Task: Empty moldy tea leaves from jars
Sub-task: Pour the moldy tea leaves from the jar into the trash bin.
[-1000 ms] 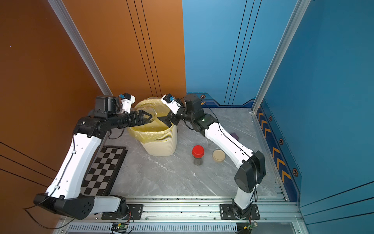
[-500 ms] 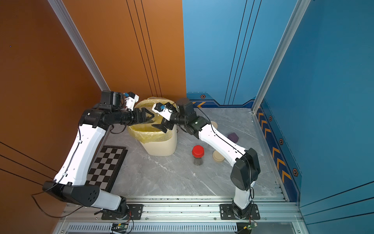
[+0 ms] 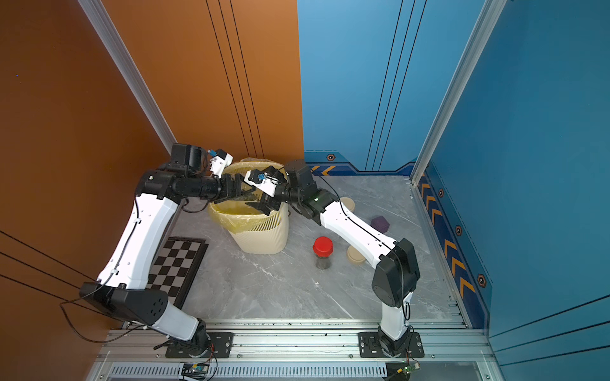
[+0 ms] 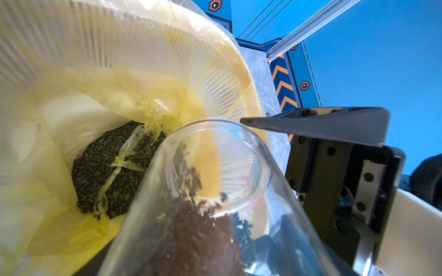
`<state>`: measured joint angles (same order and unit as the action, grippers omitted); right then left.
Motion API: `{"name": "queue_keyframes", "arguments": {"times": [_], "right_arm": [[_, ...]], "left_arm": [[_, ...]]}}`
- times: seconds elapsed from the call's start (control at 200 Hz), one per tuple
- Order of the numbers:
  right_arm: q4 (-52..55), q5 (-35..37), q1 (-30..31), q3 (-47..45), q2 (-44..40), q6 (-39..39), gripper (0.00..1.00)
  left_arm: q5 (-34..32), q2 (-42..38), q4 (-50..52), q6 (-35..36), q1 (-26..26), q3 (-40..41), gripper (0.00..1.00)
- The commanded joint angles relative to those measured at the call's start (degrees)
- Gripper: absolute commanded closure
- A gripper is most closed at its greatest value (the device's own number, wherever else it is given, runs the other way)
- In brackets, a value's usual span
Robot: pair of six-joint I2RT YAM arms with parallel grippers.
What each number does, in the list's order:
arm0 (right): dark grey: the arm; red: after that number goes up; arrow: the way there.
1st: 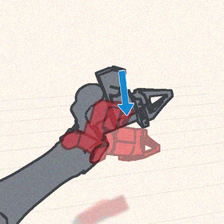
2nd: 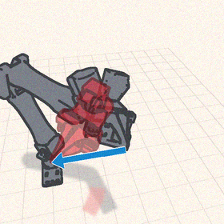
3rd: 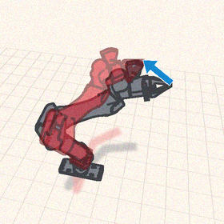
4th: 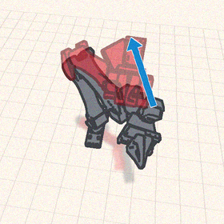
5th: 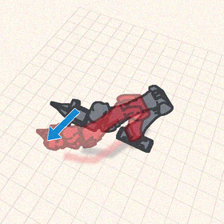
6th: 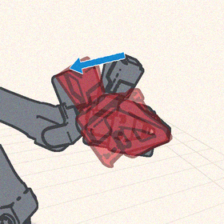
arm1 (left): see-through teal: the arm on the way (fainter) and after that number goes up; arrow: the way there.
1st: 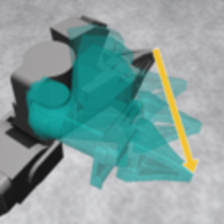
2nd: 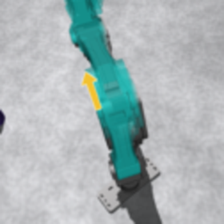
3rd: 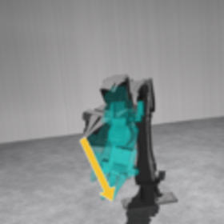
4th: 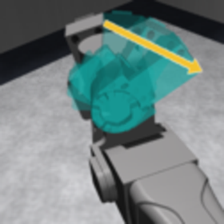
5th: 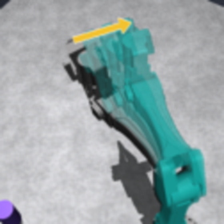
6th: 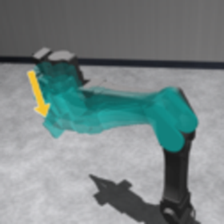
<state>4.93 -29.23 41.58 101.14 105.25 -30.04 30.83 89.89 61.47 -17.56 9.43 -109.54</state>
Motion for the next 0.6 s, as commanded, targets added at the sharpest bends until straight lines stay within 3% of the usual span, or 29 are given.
{"name": "queue_keyframes", "arguments": {"times": [0.0,0.596], "right_arm": [[0.03,1.58,0.67,3.11,1.62,-2.93,0.00],[-0.66,2.87,1.37,3.33,3.08,-8.45,0.05]], "left_arm": [[2.71,0.09,-0.23,1.61,0.15,-3.30,0.51],[3.82,0.72,1.81,1.58,1.40,-4.29,0.52]]}}
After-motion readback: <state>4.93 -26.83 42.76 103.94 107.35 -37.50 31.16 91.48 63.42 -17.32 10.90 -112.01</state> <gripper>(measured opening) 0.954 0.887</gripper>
